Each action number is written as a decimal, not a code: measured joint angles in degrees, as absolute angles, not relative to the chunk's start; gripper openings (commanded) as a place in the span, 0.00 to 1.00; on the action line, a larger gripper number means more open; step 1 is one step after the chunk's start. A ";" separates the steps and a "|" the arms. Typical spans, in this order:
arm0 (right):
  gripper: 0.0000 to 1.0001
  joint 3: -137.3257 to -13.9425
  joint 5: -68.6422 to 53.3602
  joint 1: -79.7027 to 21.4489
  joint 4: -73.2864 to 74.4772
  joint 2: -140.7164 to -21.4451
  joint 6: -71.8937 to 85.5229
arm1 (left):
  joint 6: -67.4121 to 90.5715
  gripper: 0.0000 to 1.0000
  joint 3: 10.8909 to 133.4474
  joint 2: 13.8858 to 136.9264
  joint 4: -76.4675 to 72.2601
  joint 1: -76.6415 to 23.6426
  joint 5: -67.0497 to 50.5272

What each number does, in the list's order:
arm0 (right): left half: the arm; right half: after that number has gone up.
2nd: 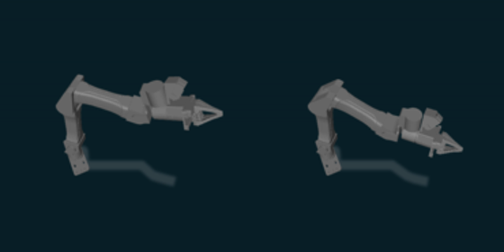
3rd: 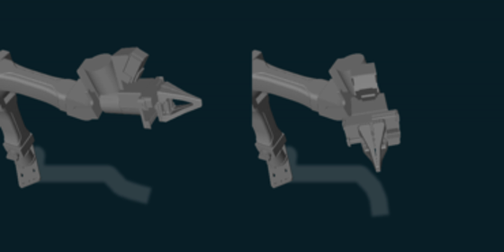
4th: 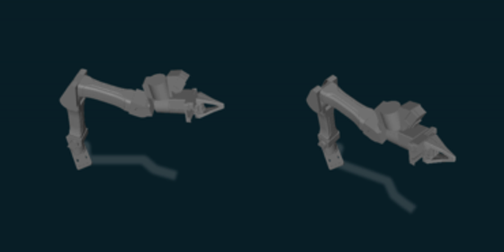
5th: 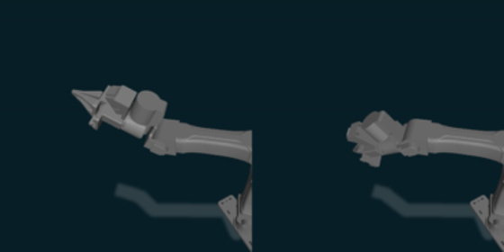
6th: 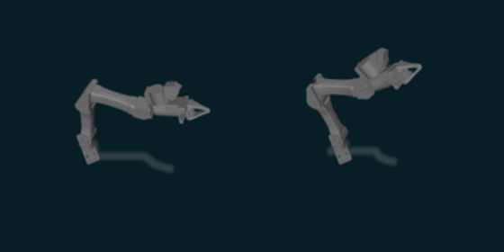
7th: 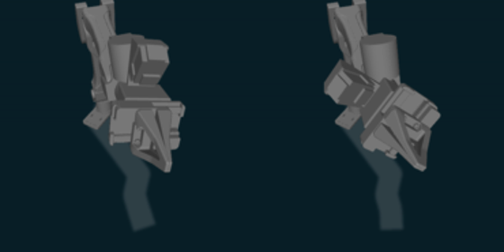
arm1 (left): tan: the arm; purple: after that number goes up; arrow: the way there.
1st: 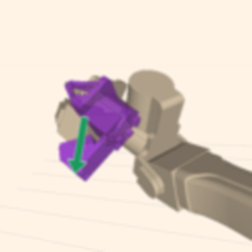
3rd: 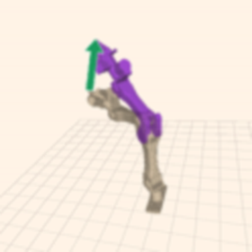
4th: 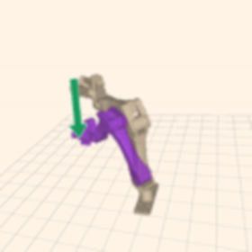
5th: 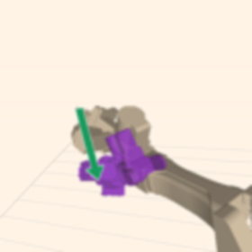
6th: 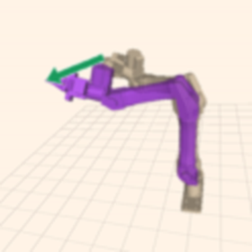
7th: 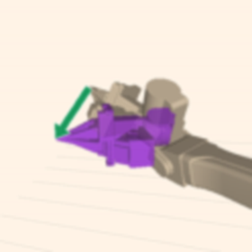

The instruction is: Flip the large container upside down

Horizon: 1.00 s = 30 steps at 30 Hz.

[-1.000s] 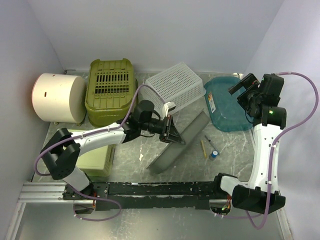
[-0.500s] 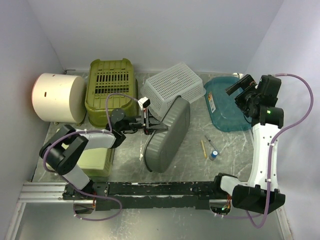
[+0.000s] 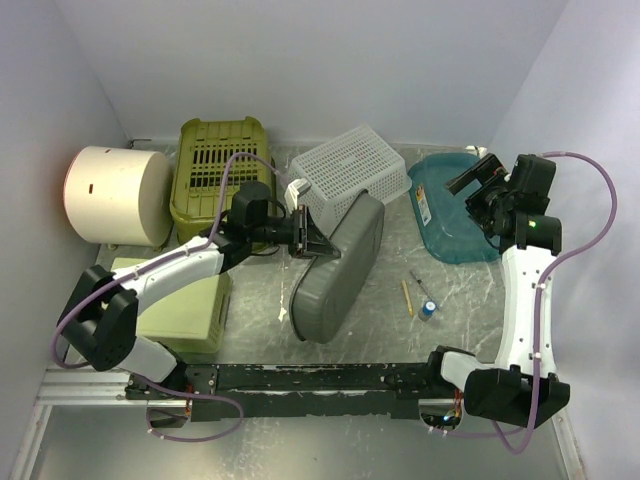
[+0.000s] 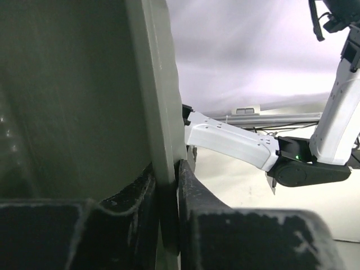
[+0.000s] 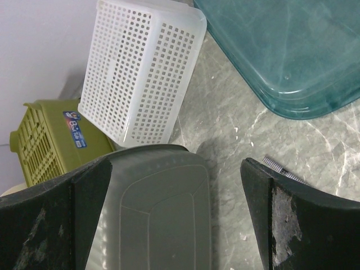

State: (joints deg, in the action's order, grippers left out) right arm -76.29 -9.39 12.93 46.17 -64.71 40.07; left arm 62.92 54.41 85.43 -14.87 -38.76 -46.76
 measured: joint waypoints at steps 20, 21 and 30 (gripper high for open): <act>1.00 -73.71 -12.73 12.93 43.29 -64.75 39.97 | 38.59 0.56 68.51 86.19 12.84 -36.88 -33.47; 1.00 -73.60 -12.88 12.93 43.16 -64.75 39.88 | 38.00 0.56 69.25 86.43 13.67 -36.80 -32.14; 1.00 -73.43 -14.15 12.93 42.59 -64.75 39.55 | 32.49 0.55 74.30 89.30 23.59 -35.70 -17.85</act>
